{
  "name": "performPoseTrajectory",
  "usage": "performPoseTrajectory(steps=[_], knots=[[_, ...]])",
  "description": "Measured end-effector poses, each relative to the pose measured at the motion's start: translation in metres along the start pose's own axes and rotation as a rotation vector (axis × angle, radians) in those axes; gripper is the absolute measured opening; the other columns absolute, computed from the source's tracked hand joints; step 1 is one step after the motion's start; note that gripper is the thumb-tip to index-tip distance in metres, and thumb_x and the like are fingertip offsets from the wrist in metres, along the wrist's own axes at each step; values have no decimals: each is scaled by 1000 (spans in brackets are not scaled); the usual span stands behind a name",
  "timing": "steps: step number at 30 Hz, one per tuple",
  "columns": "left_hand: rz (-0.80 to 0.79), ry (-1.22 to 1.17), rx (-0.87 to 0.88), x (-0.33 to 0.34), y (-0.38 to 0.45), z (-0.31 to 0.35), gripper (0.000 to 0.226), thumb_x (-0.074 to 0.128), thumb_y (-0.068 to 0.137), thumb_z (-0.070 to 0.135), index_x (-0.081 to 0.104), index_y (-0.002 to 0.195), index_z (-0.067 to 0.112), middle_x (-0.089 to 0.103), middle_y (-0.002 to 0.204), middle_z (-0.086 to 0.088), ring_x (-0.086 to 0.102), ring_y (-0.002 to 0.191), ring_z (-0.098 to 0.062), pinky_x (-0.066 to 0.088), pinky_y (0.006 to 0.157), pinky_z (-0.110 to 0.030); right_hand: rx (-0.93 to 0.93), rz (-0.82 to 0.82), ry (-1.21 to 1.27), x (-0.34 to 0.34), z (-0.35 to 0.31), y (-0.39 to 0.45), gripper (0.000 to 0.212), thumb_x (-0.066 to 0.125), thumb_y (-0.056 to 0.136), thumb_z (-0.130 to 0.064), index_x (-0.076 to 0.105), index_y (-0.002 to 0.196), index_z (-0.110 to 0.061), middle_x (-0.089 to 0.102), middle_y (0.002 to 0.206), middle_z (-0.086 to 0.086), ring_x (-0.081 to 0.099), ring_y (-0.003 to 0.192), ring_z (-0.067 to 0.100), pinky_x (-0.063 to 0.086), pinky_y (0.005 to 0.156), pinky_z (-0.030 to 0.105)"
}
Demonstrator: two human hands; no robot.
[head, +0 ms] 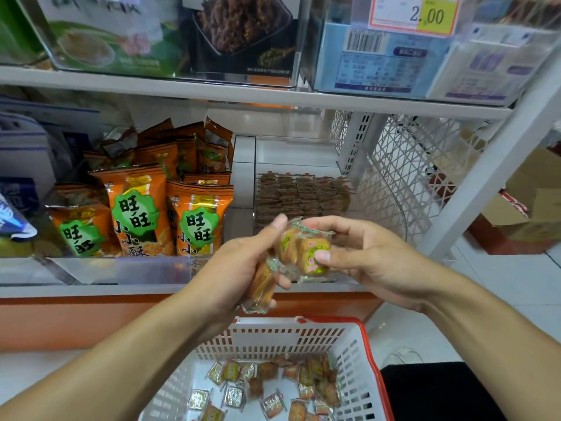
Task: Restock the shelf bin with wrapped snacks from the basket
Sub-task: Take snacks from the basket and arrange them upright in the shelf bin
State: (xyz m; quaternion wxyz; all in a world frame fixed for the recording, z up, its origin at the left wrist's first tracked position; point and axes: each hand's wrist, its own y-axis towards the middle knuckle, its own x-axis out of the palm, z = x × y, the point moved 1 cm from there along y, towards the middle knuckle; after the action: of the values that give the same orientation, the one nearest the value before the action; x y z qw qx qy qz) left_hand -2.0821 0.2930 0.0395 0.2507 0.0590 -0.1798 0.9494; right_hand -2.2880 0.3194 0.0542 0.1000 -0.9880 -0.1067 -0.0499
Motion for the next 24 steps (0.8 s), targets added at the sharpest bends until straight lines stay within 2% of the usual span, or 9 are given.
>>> performPoseTrajectory(steps=[2,4,7,9,14,16,18,21,24], knots=[[-113,-28,34,-1,-2,3,37,66,81,54,79,108,31,71,67,2,61,48,-8,47,39,-21,-19,42,-11,-4,-2,1,53,72,76,-6,62,128,-11,68,124,18,66,105,27,58,91,31],[-123,-60,35,-3,-1,3,34,63,85,46,78,111,30,71,69,3,62,49,-8,48,38,-22,-17,59,-19,-7,-3,0,53,72,78,-10,61,130,-14,68,127,14,66,107,23,56,92,31],[-61,14,42,-1,1,-3,34,59,88,53,77,112,37,69,76,-5,64,58,-11,50,42,-24,-20,74,-77,-6,-3,0,50,71,80,-15,62,129,-17,73,120,8,68,100,15,54,80,25],[-26,28,49,2,2,-7,35,58,85,59,76,110,42,68,69,-2,63,53,-8,49,41,-23,-21,71,-80,-4,0,0,48,71,80,-14,64,128,-16,73,119,8,67,97,14,50,75,24],[0,40,-2,4,5,-12,45,58,79,70,78,104,39,65,64,-7,60,51,-10,50,45,-25,9,59,2,-3,3,0,56,73,77,-7,63,132,-13,67,129,15,69,90,21,57,72,23],[-13,61,-28,6,5,-12,48,57,79,73,78,104,38,65,67,-9,62,54,-12,51,47,-26,50,18,-7,-4,3,-1,63,75,75,-5,60,136,-14,65,132,12,72,96,26,58,75,25],[-28,91,-30,7,5,-13,48,56,82,73,77,107,37,68,71,-9,62,57,-13,51,47,-26,84,-39,-37,-4,3,-2,67,75,75,-2,56,138,-15,69,127,14,71,100,27,58,75,25],[-40,86,-19,8,7,-15,43,59,85,68,75,111,37,71,85,-12,63,62,-13,49,46,-25,77,-104,-94,-2,3,-4,60,73,81,3,58,136,-13,71,119,17,69,95,21,58,76,27],[-22,45,-20,11,11,-17,46,66,75,69,74,104,34,71,83,-12,64,59,-13,49,44,-25,70,-103,-100,-5,2,-5,57,75,78,-4,58,132,-10,73,107,11,69,92,21,59,76,27]])
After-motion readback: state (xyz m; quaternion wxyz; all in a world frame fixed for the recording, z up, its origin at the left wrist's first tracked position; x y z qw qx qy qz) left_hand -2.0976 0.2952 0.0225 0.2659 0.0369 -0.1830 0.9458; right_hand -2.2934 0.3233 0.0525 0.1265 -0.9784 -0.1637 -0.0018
